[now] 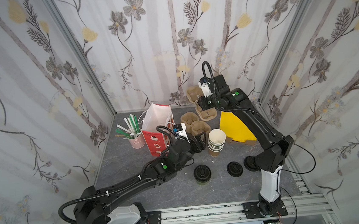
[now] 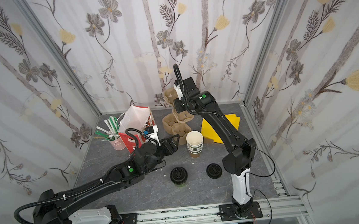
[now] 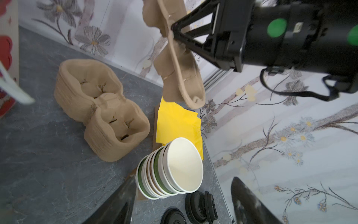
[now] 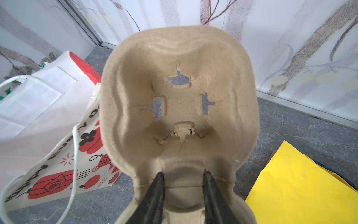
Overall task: Pack a coffee takeout order
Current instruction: Move the takeout bag to the center of the table.
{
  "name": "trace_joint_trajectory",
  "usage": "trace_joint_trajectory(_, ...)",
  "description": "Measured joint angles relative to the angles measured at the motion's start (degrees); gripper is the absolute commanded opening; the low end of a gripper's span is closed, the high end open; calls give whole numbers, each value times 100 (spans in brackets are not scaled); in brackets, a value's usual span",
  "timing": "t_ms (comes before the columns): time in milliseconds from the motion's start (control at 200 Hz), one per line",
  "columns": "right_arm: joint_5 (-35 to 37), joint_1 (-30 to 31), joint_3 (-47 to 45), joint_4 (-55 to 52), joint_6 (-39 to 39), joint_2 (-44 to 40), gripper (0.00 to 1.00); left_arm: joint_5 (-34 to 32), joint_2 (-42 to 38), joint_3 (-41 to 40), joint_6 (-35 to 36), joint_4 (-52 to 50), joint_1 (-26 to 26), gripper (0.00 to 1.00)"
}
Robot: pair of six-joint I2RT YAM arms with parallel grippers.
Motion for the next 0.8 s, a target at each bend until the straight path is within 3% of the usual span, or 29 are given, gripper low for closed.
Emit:
trace_joint_trajectory(280,83,212,-935,39,149,-966,34,-236,-861,1047,1248,-1032,883,77)
trace_joint_trajectory(535,81,313,-1867,125,369,-1843,34,358,-546,2437,2044,-2605,2625,82)
trace_joint_trajectory(804,-15,389,-2441,210,551,-2406,35,1290,-330,2627,2599,-3563,4260,87)
